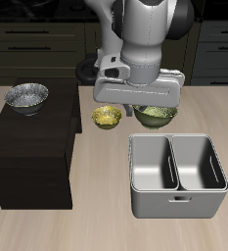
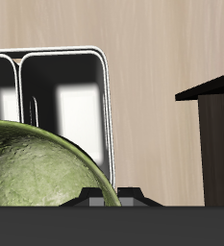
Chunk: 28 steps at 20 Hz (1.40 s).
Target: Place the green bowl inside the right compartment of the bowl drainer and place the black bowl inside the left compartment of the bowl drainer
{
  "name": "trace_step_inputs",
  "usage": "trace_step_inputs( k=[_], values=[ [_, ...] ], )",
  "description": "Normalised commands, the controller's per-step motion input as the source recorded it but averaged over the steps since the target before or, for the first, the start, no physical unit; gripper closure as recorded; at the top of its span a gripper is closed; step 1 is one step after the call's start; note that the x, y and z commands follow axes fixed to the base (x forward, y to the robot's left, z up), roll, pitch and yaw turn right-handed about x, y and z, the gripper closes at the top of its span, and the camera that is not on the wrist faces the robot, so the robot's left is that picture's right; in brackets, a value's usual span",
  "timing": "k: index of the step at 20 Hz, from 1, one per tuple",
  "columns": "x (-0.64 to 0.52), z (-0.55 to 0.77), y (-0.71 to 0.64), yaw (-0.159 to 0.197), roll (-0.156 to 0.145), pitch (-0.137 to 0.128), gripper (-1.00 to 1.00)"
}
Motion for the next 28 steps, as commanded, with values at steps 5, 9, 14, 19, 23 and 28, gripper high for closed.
trace_step_inputs(
  k=[5,9,14,19,23,28],
  values=[
    [0.0,-0.25,0.02,0.002,0.019,0.034,1.0],
    [-0.02,-0.2,0.04,0.005,0.009,0.025,1.0],
    [0.06,-0.18,-0.06,0.031,-0.04,0.03,1.0],
    [0.0,-0.11,-0.05,0.03,-0.046,0.021,-1.0],
    [-0.04,-0.08,0.04,0.012,-0.002,0.021,-1.0],
    [-0.14,0.03,0.16,0.038,0.02,-0.007,-1.0]
  ],
)
